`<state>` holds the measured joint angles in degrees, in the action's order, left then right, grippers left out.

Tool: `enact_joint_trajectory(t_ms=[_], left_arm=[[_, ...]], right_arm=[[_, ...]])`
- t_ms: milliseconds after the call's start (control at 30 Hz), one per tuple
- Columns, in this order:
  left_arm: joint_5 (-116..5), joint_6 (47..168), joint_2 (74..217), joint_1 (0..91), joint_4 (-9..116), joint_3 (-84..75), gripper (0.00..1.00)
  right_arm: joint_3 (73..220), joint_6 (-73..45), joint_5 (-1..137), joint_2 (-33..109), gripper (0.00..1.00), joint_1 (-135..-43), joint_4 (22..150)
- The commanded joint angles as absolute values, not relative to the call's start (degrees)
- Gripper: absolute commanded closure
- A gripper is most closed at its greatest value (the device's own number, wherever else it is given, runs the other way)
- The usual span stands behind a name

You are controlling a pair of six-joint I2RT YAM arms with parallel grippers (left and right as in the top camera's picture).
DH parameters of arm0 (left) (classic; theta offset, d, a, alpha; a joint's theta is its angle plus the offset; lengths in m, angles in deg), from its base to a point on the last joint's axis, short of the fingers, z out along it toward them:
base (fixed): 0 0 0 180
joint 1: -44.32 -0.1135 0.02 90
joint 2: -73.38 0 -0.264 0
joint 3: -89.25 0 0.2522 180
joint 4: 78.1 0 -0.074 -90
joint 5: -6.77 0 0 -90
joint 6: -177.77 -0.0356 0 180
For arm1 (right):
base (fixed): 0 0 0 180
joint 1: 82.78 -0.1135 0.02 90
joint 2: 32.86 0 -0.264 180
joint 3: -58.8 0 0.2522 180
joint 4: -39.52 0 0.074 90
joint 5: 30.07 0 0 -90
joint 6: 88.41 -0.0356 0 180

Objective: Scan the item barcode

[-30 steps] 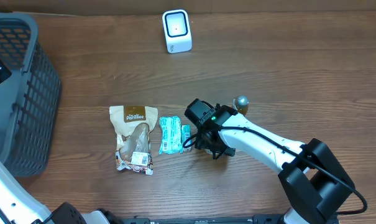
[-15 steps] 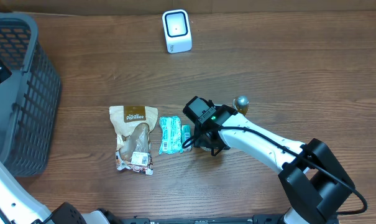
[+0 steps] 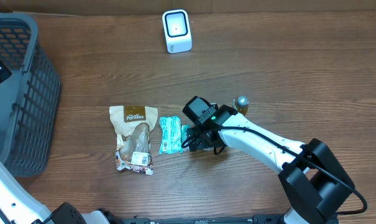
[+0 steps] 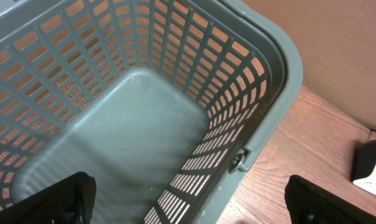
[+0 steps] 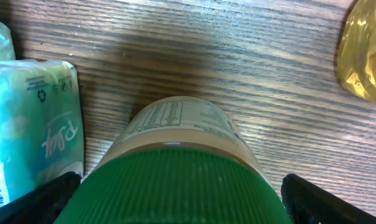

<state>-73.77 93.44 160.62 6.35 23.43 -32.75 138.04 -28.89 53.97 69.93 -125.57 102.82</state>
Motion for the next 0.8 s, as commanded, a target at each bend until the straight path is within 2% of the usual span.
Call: enact_joint_trajectory(t_ms=[0, 133, 433, 767], left_arm=[[-73.1, 93.8, 160.9, 6.5, 23.6, -32.4, 0.01], [-73.1, 93.8, 160.9, 6.5, 23.6, -32.4, 0.0], [-73.1, 93.8, 160.9, 6.5, 23.6, -32.4, 0.0], [-73.1, 93.8, 160.9, 6.5, 23.6, -32.4, 0.0]], right_arm=[[139.1, -32.7, 54.0, 70.0, 0.0, -125.4, 102.6], [139.1, -39.2, 54.0, 70.0, 0.0, -125.4, 102.4], [144.5, -42.0, 55.8, 70.0, 0.0, -124.0, 109.4], [144.9, -41.7, 55.7, 70.0, 0.0, -123.6, 106.3]])
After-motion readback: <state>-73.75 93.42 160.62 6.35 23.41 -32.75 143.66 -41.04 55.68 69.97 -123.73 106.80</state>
